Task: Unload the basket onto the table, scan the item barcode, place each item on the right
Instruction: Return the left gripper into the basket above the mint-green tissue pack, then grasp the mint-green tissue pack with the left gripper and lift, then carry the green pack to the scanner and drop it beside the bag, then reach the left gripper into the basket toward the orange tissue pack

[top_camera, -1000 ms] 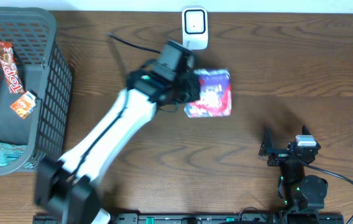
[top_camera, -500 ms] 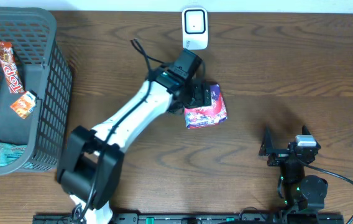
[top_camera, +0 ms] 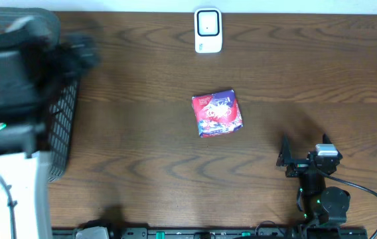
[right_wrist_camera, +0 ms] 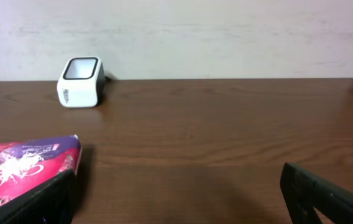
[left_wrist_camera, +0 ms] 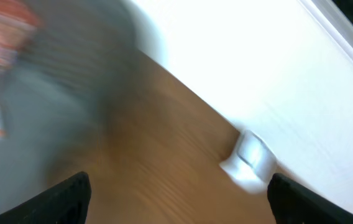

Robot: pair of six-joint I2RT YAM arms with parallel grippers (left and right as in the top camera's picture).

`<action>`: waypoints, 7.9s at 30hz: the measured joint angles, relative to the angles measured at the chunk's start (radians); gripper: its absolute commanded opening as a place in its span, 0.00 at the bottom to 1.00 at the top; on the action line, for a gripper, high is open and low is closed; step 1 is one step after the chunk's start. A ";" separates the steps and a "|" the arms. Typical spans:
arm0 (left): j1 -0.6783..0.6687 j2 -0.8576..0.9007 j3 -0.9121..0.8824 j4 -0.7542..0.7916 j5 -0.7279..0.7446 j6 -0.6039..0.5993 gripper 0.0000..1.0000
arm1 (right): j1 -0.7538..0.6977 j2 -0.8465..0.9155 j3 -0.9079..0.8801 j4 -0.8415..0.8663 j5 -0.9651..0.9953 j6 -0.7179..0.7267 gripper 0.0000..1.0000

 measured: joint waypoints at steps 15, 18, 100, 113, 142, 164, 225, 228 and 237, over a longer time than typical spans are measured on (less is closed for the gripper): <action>0.554 0.281 -0.001 -0.261 -0.158 -0.072 0.90 | 0.000 0.000 0.000 0.000 0.000 0.000 0.99; 0.555 0.369 -0.002 -0.275 -0.158 -0.109 0.82 | 0.000 0.000 0.000 0.000 0.000 0.000 0.99; 0.475 0.709 -0.008 -0.225 -0.267 -0.233 0.74 | 0.000 0.000 0.000 0.000 0.000 0.000 0.99; 0.441 0.787 -0.003 -0.257 -0.338 -0.211 0.07 | 0.000 0.000 0.000 0.000 0.000 0.000 0.99; 0.029 -0.319 0.103 0.003 0.052 -0.043 0.07 | 0.000 0.000 0.000 0.000 0.000 0.000 0.99; -0.649 0.508 0.064 -0.283 -0.113 0.209 0.07 | 0.000 0.000 0.000 0.000 0.000 0.000 0.99; 0.148 0.272 0.278 -0.146 -0.307 0.005 0.92 | 0.000 0.000 0.000 0.000 0.000 0.000 0.99; 0.291 0.306 0.278 -0.147 -0.257 -0.035 0.95 | 0.000 0.000 0.000 0.000 0.000 0.000 0.99; 0.433 0.534 0.262 -0.157 -0.149 0.058 0.95 | 0.000 0.000 0.000 0.000 0.000 0.000 0.99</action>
